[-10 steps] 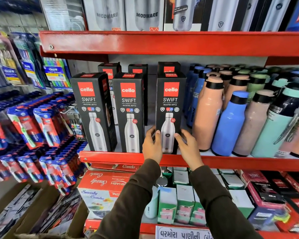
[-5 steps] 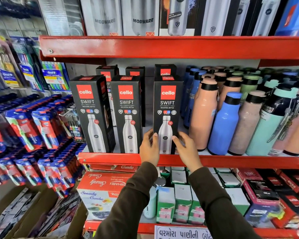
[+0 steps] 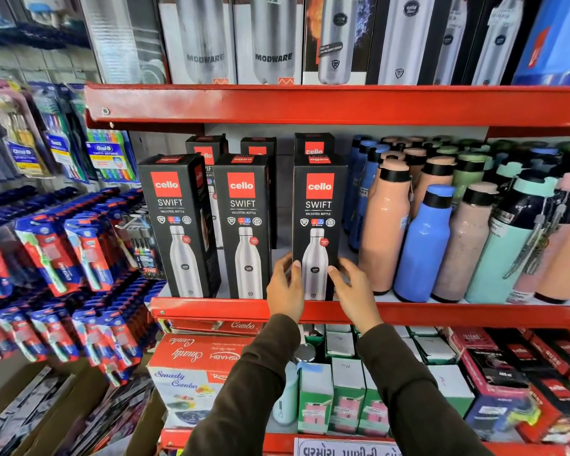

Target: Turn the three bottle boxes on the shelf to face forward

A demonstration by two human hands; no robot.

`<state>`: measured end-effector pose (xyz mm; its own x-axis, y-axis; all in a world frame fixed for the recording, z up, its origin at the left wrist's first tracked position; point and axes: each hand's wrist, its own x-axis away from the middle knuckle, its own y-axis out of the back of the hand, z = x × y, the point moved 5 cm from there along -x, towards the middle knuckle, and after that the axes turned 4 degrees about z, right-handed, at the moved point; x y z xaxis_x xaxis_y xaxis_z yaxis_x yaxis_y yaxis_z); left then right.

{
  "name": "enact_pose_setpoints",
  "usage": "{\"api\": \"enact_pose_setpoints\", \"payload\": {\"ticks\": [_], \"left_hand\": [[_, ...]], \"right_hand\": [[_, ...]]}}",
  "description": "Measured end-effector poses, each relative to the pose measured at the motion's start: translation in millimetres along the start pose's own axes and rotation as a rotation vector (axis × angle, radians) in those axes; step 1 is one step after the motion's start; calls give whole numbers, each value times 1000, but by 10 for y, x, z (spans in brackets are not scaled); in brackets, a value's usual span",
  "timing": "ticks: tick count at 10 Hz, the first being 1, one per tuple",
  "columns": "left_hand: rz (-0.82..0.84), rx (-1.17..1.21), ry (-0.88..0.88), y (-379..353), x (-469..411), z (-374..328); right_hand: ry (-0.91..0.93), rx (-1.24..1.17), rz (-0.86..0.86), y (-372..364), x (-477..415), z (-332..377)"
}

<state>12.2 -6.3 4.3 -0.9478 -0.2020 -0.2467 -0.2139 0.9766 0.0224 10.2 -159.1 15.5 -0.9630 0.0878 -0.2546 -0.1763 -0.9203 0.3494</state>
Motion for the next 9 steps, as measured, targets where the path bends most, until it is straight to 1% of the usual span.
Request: {"api": "enact_pose_setpoints", "payload": {"ticks": [3, 6, 7, 8, 9], "left_hand": [[16, -29, -11, -37, 36, -25], [30, -23, 14, -36, 45, -43], [5, -15, 11, -41, 53, -57], [-30, -17, 12, -22, 113, -100], [-99, 49, -114, 5, 215, -215]], "right_hand": [[-3, 3, 9, 38, 2, -42], [-30, 9, 28, 31, 7, -46], [-25, 5, 44, 38, 10, -62], [-4, -12, 23, 92, 141, 67], [149, -170, -157, 418, 282, 355]]}}
